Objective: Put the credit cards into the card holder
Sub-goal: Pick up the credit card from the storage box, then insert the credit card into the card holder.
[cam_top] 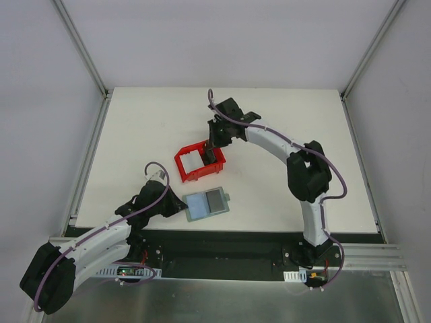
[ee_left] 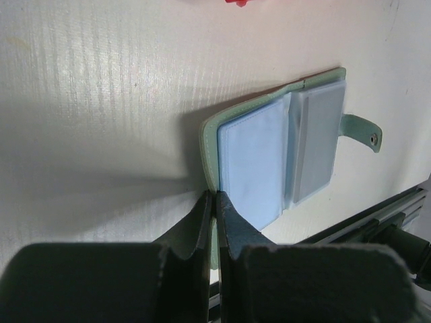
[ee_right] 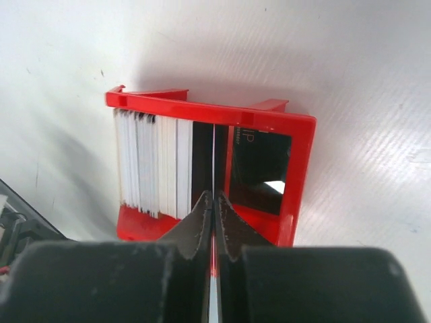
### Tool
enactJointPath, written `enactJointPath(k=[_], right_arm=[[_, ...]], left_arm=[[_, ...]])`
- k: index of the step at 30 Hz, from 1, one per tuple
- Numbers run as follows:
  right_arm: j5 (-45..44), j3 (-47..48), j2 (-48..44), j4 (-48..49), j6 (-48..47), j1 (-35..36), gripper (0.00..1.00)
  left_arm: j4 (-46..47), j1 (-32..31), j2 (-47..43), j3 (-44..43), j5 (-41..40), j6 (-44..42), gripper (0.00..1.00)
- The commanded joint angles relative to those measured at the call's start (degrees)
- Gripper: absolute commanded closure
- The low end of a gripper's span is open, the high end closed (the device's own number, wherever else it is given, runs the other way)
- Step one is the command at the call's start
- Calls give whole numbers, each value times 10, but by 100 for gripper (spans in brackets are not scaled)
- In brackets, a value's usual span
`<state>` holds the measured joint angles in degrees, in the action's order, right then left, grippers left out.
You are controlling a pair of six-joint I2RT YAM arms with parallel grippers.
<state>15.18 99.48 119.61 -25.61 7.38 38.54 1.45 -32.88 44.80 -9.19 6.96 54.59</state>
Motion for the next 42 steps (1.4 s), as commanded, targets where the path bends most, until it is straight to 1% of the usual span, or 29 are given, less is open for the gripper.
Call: enactJointPath(k=[1, 5, 9, 11, 15, 19, 23, 35, 42], right_arm=[[-25, 21, -101, -6, -21, -3, 100], [4, -47, -175, 27, 1, -3, 100], [53, -214, -268, 139, 74, 1, 100], [59, -278, -301, 170, 97, 13, 100], [66, -386, -337, 239, 149, 52, 100], [62, -463, -327, 314, 197, 88, 99], [64, -502, -299, 375, 222, 108, 100], [78, -519, -229, 400, 213, 104, 99], [79, -529, -209, 401, 201, 97, 100]], left_arm=[[14, 7, -1, -5, 8, -8, 100], [14, 7, -4, 2, 7, -7, 100], [14, 7, -2, 6, 6, -8, 100], [14, 7, -1, 7, 5, -9, 100], [14, 8, 5, 8, 4, -10, 100], [14, 8, 6, 11, 0, -10, 100], [14, 8, 15, 9, 0, -11, 100], [14, 8, 37, 6, 3, -18, 100], [11, 8, 40, 7, 2, -19, 100]])
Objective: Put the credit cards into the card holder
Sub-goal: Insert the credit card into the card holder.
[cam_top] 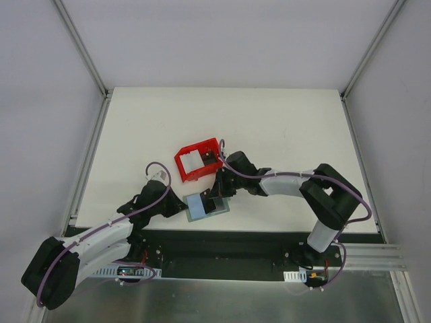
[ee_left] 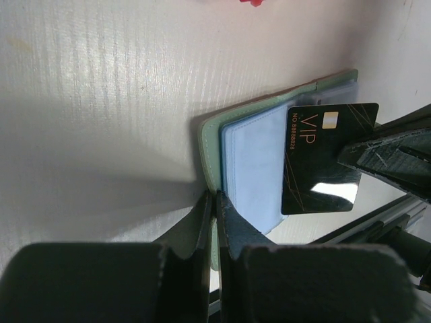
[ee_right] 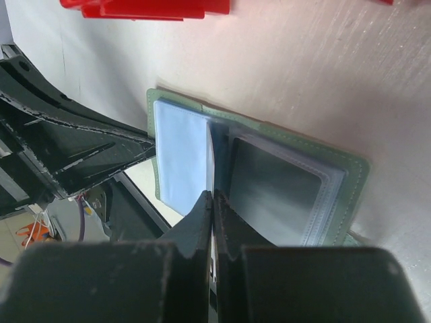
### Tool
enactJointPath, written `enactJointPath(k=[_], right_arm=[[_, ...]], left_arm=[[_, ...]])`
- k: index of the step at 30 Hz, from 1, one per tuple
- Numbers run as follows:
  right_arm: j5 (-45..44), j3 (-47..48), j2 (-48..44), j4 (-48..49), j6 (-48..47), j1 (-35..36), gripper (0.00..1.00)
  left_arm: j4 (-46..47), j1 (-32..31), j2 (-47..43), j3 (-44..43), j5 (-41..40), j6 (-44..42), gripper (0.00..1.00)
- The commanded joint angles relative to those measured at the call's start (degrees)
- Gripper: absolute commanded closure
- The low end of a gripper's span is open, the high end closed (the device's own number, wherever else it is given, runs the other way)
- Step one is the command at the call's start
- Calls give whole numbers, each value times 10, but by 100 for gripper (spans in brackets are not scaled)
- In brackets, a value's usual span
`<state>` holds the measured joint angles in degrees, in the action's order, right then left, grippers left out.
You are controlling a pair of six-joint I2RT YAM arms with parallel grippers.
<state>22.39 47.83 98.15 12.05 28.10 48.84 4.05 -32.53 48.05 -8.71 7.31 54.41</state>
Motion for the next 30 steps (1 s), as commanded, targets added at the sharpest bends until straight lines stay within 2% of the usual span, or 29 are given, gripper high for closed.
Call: enactJointPath(k=[1, 13, 30], right_arm=[[5, -16, 5, 24, -6, -7, 100], [7, -35, -2, 31, -7, -27, 100], [20, -38, 32, 70, 27, -8, 99]], left_arm=[[-14, 5, 8, 2, 0, -15, 100], [-15, 5, 12, 2, -1, -17, 100], [-15, 5, 12, 3, 2, -12, 100]])
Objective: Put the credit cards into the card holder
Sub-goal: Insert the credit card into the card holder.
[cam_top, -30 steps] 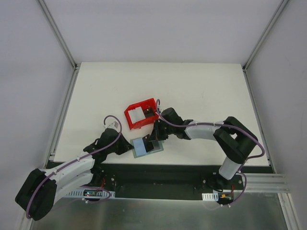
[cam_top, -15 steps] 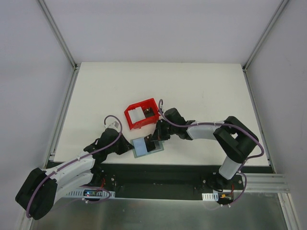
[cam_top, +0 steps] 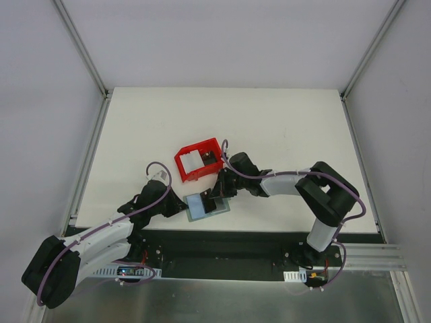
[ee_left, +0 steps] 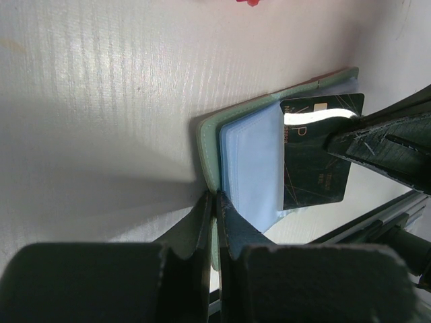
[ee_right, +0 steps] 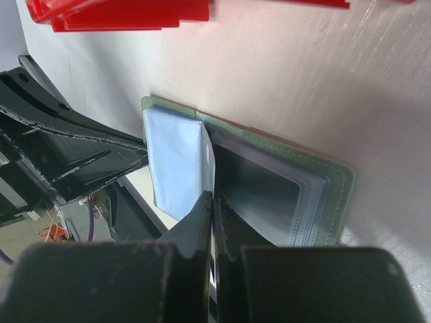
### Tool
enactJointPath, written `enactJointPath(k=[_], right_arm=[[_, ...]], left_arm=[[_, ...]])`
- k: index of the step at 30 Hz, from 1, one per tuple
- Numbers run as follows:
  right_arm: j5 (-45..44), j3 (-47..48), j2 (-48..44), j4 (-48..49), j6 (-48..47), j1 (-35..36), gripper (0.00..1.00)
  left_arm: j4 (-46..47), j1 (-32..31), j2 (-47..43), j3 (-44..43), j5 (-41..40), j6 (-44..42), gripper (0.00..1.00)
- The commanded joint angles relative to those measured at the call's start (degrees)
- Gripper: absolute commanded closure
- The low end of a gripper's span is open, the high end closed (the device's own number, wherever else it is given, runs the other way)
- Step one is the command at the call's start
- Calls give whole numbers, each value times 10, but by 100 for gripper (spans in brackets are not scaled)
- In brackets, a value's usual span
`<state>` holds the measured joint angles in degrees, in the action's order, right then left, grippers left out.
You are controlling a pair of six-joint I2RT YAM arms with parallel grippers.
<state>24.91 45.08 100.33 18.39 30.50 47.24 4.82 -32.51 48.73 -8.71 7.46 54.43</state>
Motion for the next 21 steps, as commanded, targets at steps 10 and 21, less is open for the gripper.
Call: enactJointPath(k=[10, 21], right_arm=[[-21, -40, -17, 6, 28, 9, 100], [7, -32, 5, 19, 44, 15, 100]], left_arm=[[-23, 5, -6, 8, -3, -5, 100], [-22, 5, -6, 9, -4, -4, 100]])
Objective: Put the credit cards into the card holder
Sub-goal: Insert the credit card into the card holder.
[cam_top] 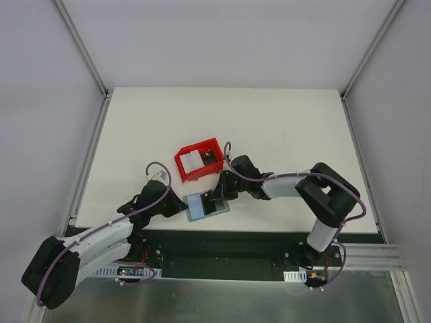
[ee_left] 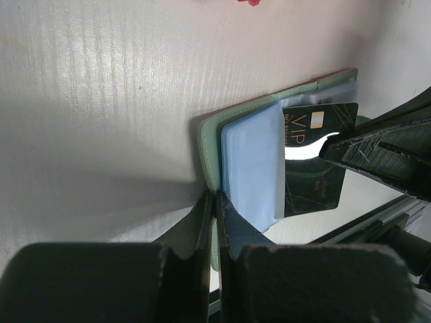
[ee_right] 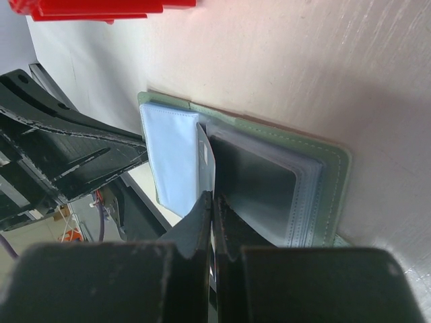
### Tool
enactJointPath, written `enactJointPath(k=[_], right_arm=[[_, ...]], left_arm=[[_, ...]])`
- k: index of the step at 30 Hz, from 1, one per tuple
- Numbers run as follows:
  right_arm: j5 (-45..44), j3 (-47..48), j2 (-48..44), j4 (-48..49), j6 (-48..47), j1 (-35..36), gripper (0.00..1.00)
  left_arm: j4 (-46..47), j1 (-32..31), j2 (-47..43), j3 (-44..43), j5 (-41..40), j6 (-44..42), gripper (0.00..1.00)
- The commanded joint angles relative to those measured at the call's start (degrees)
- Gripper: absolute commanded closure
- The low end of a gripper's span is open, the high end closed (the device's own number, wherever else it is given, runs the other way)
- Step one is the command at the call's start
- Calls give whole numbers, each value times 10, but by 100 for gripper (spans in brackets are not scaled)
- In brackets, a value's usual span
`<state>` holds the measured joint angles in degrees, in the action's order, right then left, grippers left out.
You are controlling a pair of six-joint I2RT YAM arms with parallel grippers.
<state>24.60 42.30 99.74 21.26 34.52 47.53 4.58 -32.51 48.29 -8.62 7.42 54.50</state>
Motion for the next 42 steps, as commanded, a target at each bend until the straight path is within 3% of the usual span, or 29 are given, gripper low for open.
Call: enactJointPath(k=[1, 13, 17, 22, 27, 42], right_arm=[[12, -3, 13, -7, 6, 13, 100], [12, 18, 36, 8, 21, 34, 97], [-6, 21, 30, -4, 18, 38, 89], [-66, 21, -19, -80, -15, 40, 69], [-109, 44, -47, -154, -48, 54, 59], [-97, 110, -3, -186, -62, 90, 57]], left_arm=[[-19, 5, 0, 7, -4, -4, 100], [-15, 5, 0, 9, -2, -4, 100], [-14, 4, 0, 11, -2, -2, 100], [-14, 5, -6, 14, 0, -1, 100], [-13, 5, -6, 15, 1, -2, 100], [-6, 5, 0, 12, 6, 1, 100]])
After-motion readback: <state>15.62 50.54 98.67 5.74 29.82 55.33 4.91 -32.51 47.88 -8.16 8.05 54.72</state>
